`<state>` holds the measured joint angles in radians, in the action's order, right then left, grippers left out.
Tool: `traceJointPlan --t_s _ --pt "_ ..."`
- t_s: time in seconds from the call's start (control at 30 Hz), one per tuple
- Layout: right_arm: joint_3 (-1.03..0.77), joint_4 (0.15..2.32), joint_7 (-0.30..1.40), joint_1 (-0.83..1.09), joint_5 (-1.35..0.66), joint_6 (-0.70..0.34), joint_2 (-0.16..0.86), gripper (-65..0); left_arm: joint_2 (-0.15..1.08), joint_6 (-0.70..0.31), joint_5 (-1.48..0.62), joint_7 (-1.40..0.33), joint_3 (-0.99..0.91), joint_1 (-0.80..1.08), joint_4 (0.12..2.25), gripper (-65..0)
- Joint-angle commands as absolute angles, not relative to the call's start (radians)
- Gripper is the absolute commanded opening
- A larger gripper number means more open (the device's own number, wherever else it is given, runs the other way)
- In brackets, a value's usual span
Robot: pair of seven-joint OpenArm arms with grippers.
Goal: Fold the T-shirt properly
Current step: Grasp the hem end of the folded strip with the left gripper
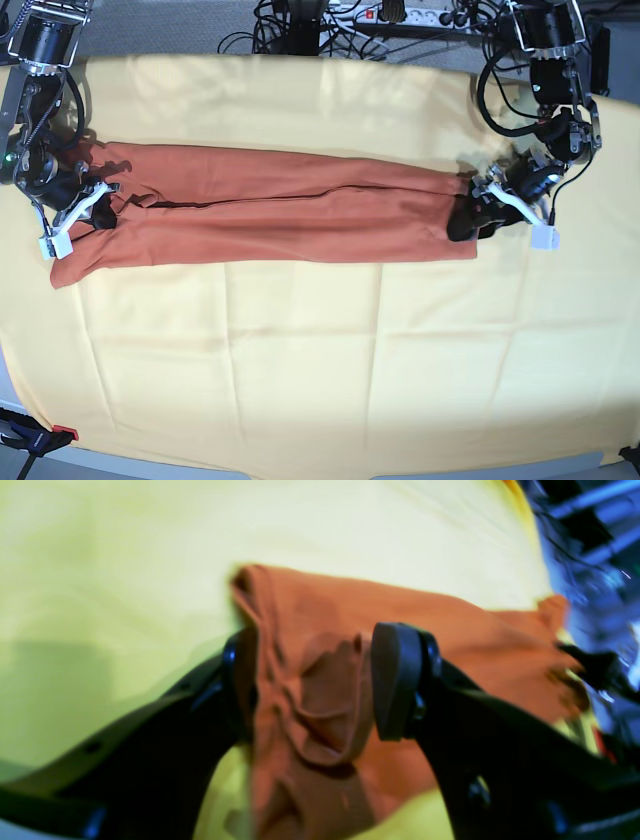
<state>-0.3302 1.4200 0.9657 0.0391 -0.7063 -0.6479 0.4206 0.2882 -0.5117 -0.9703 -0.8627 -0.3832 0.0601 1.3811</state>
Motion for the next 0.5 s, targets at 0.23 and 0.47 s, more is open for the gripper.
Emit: traceJointPlan --t_s 0.23,0.47 --pt "-0.327 1.424 1.026 0.041 -0.683 -0.655 0.430 -65.0 0.288 -0.567 -1.076 -0.936 -0.374 0.066 1.380 -29.9" --pt "-0.327 1.424 1.025 0.041 -0.684 -0.655 0.430 -65.0 0.287 -0.592 -1.099 -0.906 -0.374 0.066 1.380 -50.5"
